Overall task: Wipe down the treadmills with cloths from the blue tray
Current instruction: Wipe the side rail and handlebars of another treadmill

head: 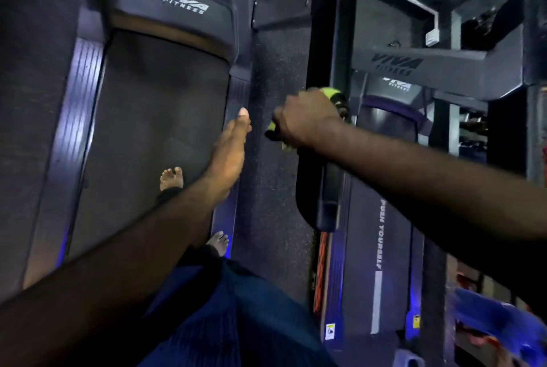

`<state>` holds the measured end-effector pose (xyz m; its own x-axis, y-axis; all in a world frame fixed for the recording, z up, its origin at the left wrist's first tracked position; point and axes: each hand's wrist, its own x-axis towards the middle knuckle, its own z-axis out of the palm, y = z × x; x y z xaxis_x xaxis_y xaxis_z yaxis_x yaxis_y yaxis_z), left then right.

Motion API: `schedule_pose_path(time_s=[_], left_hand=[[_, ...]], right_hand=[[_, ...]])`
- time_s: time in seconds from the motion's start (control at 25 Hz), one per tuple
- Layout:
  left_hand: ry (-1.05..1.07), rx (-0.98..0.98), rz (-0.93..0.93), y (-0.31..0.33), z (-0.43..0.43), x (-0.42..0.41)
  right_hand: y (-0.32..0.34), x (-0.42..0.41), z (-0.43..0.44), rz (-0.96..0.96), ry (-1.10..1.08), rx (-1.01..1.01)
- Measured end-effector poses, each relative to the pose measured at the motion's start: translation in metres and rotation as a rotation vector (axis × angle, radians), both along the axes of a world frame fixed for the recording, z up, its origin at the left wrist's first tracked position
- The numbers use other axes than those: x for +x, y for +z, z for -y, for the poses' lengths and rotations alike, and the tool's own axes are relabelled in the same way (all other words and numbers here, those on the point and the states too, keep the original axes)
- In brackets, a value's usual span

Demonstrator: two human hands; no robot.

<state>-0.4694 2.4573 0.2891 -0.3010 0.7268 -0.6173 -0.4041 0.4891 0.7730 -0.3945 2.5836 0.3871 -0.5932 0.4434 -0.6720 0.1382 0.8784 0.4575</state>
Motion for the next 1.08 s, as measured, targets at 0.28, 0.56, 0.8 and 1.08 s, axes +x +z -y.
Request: schedule_pose_path(time_s=[0.28, 0.56, 0.8, 1.08], left_hand=[[0.034, -0.005, -0.03, 0.007, 0.048, 0.011], [-0.001, 0.0, -0.07, 0.021, 0.065, 0.019], [-0.218, 0.053, -0.037, 0.063, 0.011, 0.058], [-0.296, -0.065, -0.397, 0.066, -0.066, 0.112]], right_hand=[[-0.004, 0.079, 0.148, -0.015, 0.036, -0.28], [-0.004, 0.08, 0.132, -0.356, -0.054, -0.084], [-0.008, 0.191, 0.192, -1.0, -0.411, -0.213], [-0.041, 0.18, 0.24, -2.191, -2.137, -0.198]])
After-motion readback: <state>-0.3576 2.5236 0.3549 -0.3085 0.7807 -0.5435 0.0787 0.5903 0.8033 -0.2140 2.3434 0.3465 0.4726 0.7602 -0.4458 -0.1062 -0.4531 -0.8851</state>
